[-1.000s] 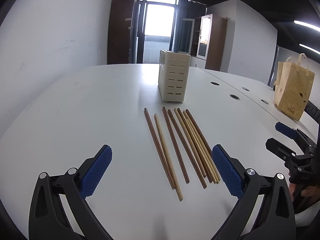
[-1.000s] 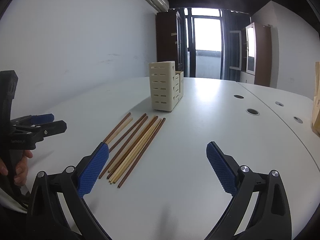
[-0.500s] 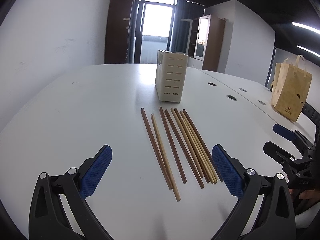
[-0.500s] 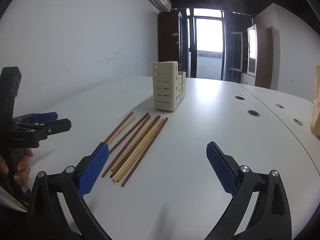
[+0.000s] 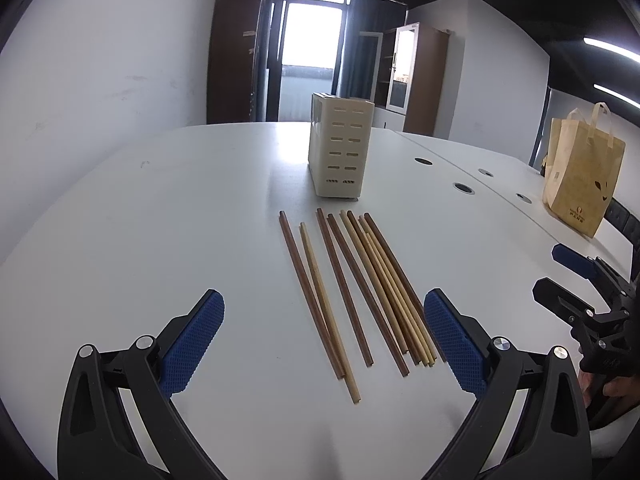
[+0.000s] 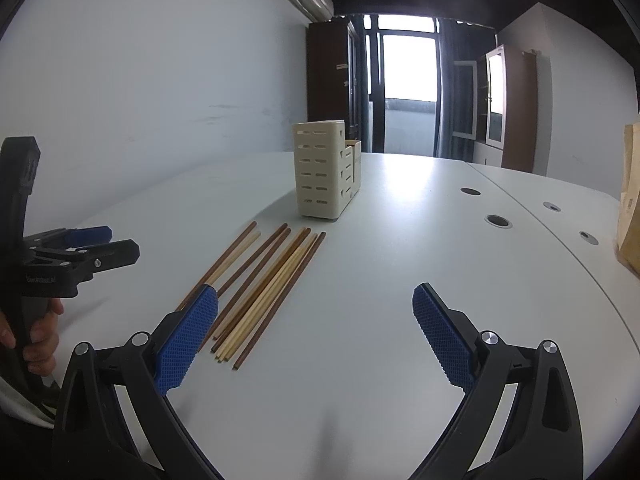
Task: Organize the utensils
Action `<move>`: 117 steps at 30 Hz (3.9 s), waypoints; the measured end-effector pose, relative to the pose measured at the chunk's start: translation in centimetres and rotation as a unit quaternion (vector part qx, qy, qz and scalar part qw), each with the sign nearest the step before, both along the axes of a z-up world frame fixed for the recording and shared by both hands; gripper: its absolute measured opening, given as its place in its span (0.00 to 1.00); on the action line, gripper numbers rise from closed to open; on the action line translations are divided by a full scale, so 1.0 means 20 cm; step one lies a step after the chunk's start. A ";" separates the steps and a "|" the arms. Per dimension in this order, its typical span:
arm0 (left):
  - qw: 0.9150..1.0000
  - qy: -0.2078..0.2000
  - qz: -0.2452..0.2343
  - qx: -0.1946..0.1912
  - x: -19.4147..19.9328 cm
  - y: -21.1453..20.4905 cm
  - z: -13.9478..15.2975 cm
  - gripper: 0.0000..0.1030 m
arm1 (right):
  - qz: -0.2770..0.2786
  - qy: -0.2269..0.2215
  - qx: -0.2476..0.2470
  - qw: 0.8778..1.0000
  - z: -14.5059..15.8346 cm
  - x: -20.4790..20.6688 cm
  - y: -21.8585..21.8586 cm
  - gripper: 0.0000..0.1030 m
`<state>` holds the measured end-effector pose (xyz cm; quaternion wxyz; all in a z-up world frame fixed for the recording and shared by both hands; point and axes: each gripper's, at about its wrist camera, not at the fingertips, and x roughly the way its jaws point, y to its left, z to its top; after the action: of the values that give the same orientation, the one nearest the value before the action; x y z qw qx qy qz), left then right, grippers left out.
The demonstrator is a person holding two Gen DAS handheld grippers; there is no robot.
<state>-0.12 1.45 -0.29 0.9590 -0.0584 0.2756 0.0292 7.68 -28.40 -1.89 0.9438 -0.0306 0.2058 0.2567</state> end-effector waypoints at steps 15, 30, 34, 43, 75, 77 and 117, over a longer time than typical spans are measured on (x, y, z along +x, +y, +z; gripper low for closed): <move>1.000 0.005 0.002 0.005 0.02 0.01 -0.01 0.95 | -0.006 0.004 -0.006 1.000 0.00 0.03 0.03 0.96; 1.000 0.014 0.012 0.020 0.14 0.03 0.02 0.95 | 0.000 0.029 -0.019 0.999 0.05 0.16 0.13 0.96; 0.999 0.021 0.021 0.031 0.20 0.06 0.03 0.95 | -0.006 0.048 -0.021 0.999 0.04 0.24 0.15 0.96; 0.998 0.048 0.029 0.017 0.40 0.19 0.02 0.95 | -0.009 0.069 -0.041 0.997 0.08 0.44 0.19 0.96; 0.981 0.195 0.020 -0.005 1.09 0.42 -0.09 0.87 | 0.004 0.179 -0.140 0.974 0.01 1.06 0.52 0.96; 0.978 0.209 0.019 -0.014 1.12 0.44 -0.12 0.85 | 0.003 0.196 -0.142 0.970 -0.01 1.11 0.53 0.96; 0.958 0.287 -0.005 0.024 1.26 0.30 -0.26 0.12 | -0.004 0.293 -0.189 0.937 -0.19 1.22 0.80 0.40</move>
<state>25.14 7.36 -5.40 0.8407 -0.0226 0.5390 0.0465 32.18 -12.37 -5.60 0.8198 -0.1306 0.5178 0.2067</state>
